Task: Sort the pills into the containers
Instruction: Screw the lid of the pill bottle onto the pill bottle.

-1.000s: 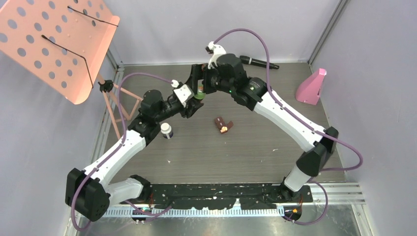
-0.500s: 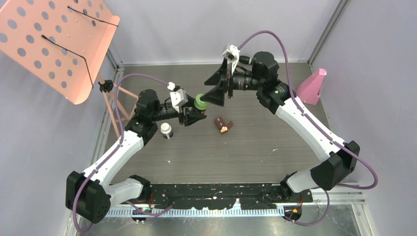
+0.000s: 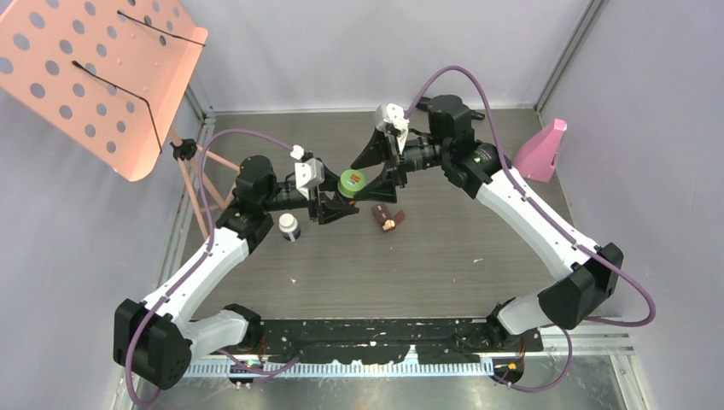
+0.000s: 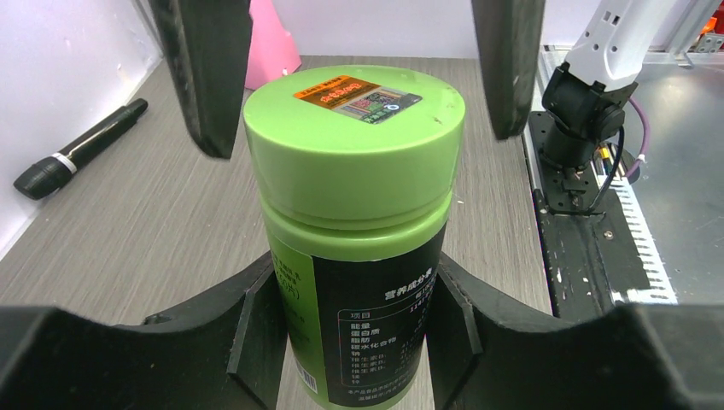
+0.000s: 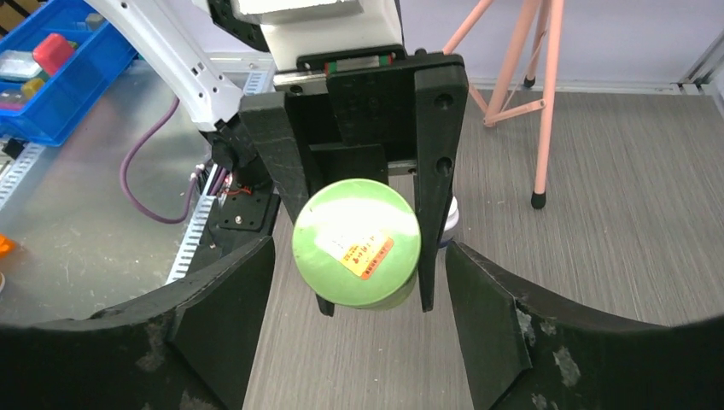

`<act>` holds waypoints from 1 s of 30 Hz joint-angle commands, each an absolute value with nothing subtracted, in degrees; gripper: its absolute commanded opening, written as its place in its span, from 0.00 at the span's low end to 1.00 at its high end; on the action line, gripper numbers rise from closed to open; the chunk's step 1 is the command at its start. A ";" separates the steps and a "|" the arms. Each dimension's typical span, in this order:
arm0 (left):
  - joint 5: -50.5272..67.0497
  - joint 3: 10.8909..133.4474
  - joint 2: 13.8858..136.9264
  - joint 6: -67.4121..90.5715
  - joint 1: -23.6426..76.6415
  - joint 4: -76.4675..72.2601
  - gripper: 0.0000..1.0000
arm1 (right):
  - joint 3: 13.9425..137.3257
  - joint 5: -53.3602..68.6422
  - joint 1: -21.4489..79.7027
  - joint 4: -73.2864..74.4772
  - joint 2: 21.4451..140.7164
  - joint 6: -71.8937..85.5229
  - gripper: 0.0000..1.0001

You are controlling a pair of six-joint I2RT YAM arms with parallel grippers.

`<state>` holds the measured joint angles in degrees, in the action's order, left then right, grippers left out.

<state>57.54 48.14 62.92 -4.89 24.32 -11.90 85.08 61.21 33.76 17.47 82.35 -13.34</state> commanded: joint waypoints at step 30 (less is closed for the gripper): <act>25.00 50.40 61.76 -8.65 26.81 -17.17 0.00 | 85.13 -13.50 49.77 9.11 84.19 20.54 0.28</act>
<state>30.96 50.37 63.79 -5.48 26.55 -9.50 82.37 0.36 49.08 6.13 84.03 11.68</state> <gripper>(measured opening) 0.534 0.589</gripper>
